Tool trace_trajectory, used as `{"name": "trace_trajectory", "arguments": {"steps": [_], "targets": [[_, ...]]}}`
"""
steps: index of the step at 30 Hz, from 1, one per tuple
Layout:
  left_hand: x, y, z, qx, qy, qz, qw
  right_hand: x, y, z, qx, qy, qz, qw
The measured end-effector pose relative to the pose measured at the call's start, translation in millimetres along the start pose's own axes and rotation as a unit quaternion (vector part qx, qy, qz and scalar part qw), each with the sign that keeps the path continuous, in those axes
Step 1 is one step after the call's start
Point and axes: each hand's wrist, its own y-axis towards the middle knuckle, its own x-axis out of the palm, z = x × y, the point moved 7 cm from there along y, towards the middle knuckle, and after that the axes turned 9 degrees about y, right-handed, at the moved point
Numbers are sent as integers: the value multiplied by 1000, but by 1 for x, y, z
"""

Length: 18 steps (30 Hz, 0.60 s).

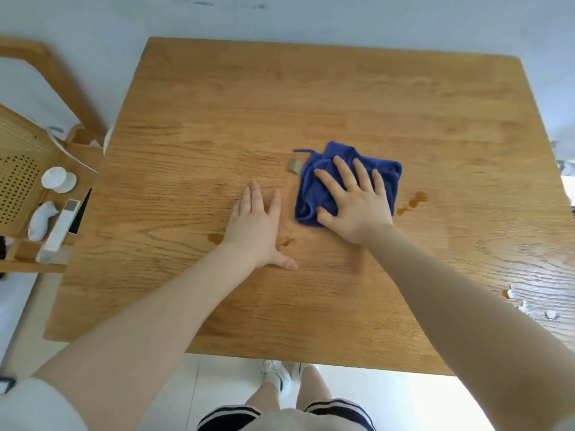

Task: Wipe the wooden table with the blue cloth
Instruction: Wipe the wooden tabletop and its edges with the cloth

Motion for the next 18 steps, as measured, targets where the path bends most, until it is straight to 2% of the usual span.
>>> {"name": "trace_trajectory", "arguments": {"steps": [4,10,14,18], "targets": [[4,-1,2,9,9,8,1000,-5,14,13,85,18,30,996],[1,-6,1,12,-26,15,999,12,-57,-12,55,-12,30,998],[-2,-3,0,3,-32,6,999,4,-20,-1,54,-7,20,998],[-8,-1,13,55,19,33,998,-12,25,29,133,35,43,990]]}}
